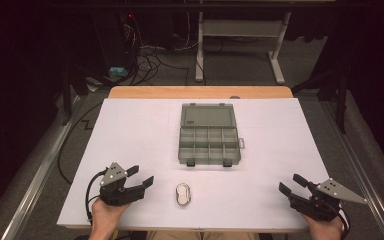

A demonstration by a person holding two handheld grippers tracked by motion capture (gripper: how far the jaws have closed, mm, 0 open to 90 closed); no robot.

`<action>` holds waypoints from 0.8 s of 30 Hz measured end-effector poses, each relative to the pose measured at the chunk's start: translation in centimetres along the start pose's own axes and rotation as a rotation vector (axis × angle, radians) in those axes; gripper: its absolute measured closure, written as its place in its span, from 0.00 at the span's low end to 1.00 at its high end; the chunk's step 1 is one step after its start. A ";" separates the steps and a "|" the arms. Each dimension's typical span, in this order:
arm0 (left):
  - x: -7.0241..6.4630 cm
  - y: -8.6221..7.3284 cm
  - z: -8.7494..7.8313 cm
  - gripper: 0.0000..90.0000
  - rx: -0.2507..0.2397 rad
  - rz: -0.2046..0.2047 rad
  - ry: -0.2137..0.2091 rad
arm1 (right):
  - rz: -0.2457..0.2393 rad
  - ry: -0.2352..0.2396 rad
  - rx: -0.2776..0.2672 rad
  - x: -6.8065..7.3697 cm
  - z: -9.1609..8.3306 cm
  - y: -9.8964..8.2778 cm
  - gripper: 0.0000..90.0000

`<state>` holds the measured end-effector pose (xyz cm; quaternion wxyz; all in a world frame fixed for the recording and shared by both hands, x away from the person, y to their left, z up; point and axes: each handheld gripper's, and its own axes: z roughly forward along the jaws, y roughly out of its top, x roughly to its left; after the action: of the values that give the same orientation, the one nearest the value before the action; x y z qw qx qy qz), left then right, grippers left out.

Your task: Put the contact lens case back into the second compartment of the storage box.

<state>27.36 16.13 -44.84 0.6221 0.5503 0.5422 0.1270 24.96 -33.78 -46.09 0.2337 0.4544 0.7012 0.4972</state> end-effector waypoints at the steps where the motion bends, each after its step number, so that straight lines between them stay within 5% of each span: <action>1: -0.1 -0.1 0.1 0.37 0.013 -0.003 -0.004 | 0.000 -0.001 0.000 0.0 0.0 0.0 0.39; 24: -3.6 -1.9 1.9 0.39 0.180 0.027 -0.035 | -0.003 0.003 0.000 0.1 -0.1 0.0 0.39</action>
<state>26.73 11.66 -44.83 0.5778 0.6133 0.5330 0.0765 24.88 -33.77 -46.06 0.2330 0.4527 0.7023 0.4976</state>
